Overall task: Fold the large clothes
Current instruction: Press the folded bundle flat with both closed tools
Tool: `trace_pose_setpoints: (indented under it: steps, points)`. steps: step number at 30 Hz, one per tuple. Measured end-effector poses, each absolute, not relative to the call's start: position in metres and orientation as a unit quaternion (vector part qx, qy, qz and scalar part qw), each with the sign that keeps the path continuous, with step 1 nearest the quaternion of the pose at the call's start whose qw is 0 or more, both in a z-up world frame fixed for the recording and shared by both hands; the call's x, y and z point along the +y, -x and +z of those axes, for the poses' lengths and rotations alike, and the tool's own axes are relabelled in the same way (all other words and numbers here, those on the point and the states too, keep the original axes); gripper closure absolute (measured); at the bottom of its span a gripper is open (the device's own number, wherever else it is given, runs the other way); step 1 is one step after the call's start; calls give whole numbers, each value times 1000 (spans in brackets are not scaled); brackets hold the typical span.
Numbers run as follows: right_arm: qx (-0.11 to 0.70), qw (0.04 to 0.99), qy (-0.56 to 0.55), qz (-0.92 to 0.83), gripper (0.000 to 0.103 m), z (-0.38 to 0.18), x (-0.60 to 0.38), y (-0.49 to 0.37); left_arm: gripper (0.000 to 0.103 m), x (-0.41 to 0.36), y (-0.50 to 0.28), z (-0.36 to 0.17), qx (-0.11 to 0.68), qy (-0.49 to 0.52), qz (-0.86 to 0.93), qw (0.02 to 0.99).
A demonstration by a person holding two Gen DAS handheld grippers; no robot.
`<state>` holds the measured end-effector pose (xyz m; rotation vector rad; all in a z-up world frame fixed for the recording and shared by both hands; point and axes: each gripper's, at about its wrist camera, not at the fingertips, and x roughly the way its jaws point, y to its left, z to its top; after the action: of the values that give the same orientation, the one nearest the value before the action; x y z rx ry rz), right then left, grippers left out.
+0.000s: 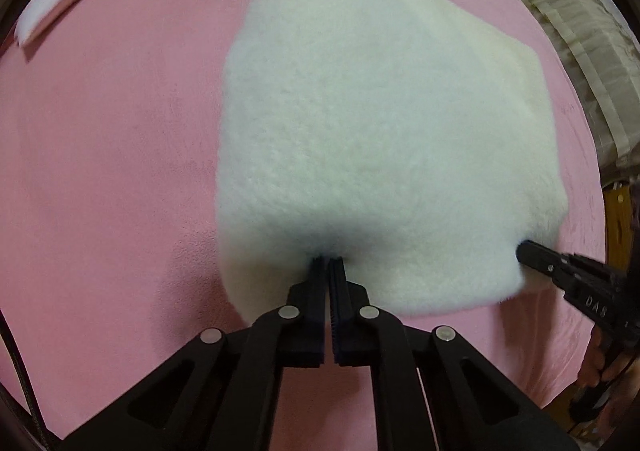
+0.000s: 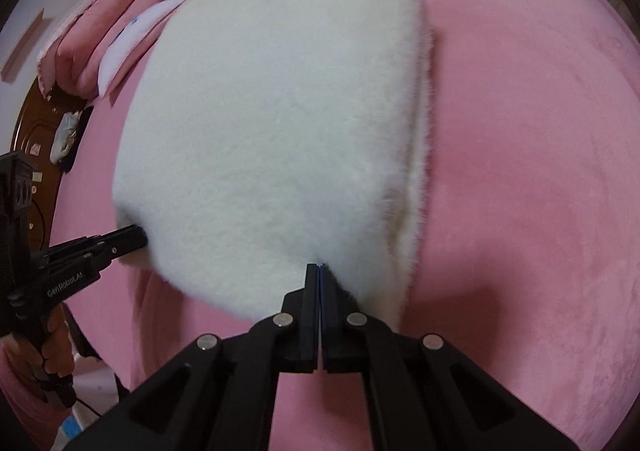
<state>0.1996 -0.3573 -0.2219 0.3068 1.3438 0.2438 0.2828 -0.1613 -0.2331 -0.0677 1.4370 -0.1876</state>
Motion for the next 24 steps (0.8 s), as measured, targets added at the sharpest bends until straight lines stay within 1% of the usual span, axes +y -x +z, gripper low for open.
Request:
trace_pose_setpoints:
  steps: [3, 5, 7, 8, 10, 12, 14, 16, 18, 21, 24]
  points:
    - [605, 784, -120, 76, 103, -222, -350, -198, 102, -142, -283, -236, 664, 84, -84, 739]
    - [594, 794, -118, 46, 103, -215, -347, -194, 102, -135, -277, -222, 655, 80, -89, 746]
    - [561, 818, -121, 33, 103, -199, -334, -190, 102, -134, -278, -206, 641, 66, -100, 759]
    - [543, 828, -132, 44, 103, -193, -332, -188, 102, -134, -274, -196, 627, 52, -112, 769]
    - [522, 824, -194, 104, 103, -191, -329, -190, 102, -132, -275, -177, 607, 49, -134, 781]
    - [523, 801, -249, 153, 103, -200, -321, -203, 102, -129, -281, -157, 581, 69, -148, 798]
    - [532, 787, -270, 156, 103, -212, -313, -218, 102, -129, -294, -154, 570, 77, -140, 806]
    - [530, 774, -309, 156, 103, -227, -308, -238, 102, -128, -313, -163, 579, 74, -125, 803]
    - [517, 763, -354, 156, 103, -239, -304, -255, 102, -158, -326, -178, 568, 96, -132, 807]
    - [499, 743, -424, 137, 103, -253, -309, -280, 102, -157, -343, -196, 558, 112, -144, 810]
    - [491, 746, -432, 125, 103, -256, -306, -304, 102, -160, -354, -211, 549, 107, -149, 815]
